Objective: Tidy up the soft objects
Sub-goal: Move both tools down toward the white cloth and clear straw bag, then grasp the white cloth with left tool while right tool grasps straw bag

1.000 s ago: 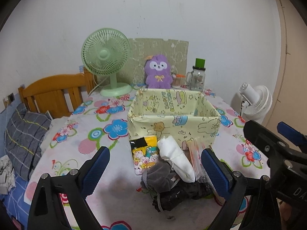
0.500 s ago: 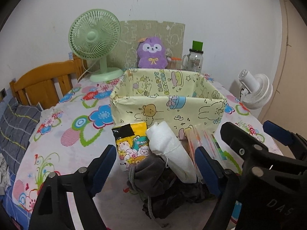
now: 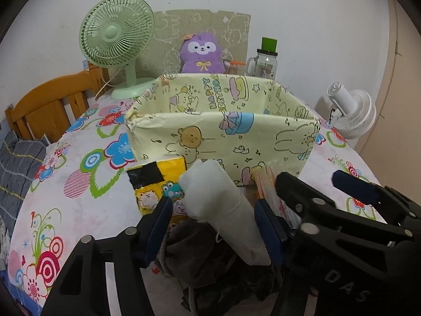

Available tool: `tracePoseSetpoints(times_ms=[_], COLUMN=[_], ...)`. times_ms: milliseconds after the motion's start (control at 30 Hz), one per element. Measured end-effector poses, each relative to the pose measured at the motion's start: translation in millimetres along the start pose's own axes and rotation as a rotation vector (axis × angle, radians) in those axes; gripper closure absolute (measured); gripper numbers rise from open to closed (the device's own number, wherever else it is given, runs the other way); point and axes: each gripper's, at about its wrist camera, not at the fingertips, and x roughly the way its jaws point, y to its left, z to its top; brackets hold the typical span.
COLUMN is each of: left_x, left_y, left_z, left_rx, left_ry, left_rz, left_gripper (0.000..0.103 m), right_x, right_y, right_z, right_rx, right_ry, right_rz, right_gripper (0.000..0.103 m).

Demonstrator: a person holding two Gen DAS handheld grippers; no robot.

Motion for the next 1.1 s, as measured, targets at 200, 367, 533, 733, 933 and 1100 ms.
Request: tracePoseSetpoints(times_ms=[200, 367, 533, 733, 933, 1100], left_x=[7, 8, 8, 5, -4, -12], left_y=[-3, -6, -6, -8, -11, -13], left_z=[0, -1, -1, 0, 0, 2], left_rx=[0.011, 0.024, 0.031, 0.032, 0.037, 0.045], left_ry=[0.019, 0.026, 0.024, 0.015, -0.007, -0.030], left_rz=[-0.001, 0.003, -0.008, -0.021, -0.025, -0.032], left_gripper=[0.050, 0.055, 0.063, 0.076, 0.083, 0.087], right_x=[13, 19, 17, 12, 3, -5], right_y=[-1, 2, 5, 6, 6, 6], right_z=[-1, -1, -1, -1, 0, 1], right_rx=[0.021, 0.026, 0.013, 0.015, 0.011, 0.019], right_ry=[0.049, 0.069, 0.063, 0.057, 0.041, 0.023], right_rz=[0.033, 0.060, 0.058, 0.067, 0.056, 0.058], right_gripper=[0.039, 0.049, 0.062, 0.075, 0.080, 0.081])
